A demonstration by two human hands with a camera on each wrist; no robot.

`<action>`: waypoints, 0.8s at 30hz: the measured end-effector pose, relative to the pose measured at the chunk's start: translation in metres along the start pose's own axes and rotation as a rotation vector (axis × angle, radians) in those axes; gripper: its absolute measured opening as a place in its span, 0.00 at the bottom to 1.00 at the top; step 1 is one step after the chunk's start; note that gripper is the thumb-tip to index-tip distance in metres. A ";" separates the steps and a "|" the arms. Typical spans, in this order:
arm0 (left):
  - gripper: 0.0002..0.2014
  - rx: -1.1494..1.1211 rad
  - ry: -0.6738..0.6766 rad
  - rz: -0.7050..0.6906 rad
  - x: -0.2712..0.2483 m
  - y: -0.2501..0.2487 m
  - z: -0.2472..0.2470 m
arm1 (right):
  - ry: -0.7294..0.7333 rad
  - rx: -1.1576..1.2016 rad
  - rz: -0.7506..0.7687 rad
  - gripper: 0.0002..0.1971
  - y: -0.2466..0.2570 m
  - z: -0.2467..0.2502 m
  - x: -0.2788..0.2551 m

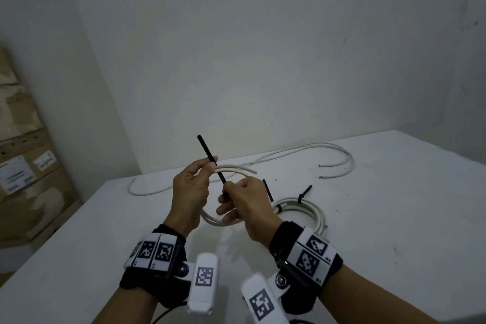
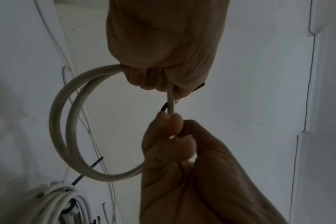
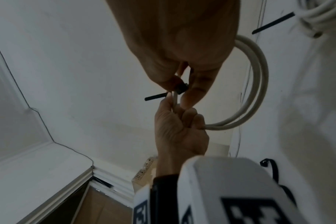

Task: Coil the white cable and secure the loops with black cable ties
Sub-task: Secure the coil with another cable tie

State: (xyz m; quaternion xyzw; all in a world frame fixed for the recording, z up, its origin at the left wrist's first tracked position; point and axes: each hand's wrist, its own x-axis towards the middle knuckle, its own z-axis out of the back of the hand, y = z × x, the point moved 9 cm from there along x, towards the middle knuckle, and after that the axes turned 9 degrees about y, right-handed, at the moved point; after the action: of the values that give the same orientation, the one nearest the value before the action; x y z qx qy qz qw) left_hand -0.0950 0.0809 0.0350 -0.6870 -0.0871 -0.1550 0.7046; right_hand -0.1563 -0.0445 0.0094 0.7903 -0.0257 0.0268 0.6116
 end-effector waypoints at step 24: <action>0.05 0.143 0.042 -0.082 -0.028 0.007 -0.003 | 0.002 -0.283 0.273 0.10 0.033 0.012 0.019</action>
State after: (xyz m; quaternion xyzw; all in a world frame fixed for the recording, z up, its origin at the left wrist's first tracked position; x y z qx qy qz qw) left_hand -0.1189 0.0804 0.0191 -0.6273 -0.1114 -0.1915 0.7466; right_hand -0.1393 -0.0647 0.0396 0.6855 -0.1355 0.1066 0.7074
